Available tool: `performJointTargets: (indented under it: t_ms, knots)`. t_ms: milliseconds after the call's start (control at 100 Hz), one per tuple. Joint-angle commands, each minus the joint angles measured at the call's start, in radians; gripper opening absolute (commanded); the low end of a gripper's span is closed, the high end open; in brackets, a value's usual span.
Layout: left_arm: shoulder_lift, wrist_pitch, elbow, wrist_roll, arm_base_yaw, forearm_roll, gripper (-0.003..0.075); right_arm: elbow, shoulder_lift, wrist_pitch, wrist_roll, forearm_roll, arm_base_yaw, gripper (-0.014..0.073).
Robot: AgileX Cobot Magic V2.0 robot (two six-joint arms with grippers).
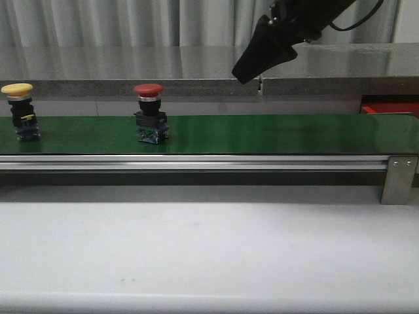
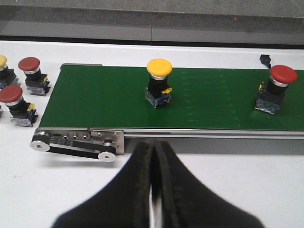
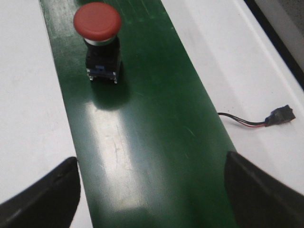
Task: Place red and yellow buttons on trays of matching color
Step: 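Lower the right gripper onto the red button and grasp it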
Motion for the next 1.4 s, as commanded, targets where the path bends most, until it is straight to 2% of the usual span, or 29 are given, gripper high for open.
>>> performJointTargets:
  t_ms: [0,840,1020,1240,1390]
  knots:
    - [-0.001,-0.075,-0.026,-0.003,-0.006,-0.02,-0.002,-0.034,-0.04,-0.013,-0.017,0.072,-0.001,0.0612]
    - [-0.001,-0.075,-0.026,-0.003,-0.006,-0.02,-0.002,-0.032,0.012,-0.011,-0.008,0.108,-0.001,0.0612]
    - [-0.001,-0.075,-0.026,-0.003,-0.006,-0.02,-0.002,-0.032,0.035,-0.006,-0.036,0.134,-0.001,0.0612]
    - [-0.001,-0.075,-0.026,-0.003,-0.006,-0.02,-0.002,-0.032,0.058,0.065,-0.11,0.247,-0.001,0.0612]
    - [-0.001,-0.075,-0.026,-0.003,-0.006,-0.02,-0.002,-0.032,0.059,0.076,-0.133,0.252,-0.001,0.0612]
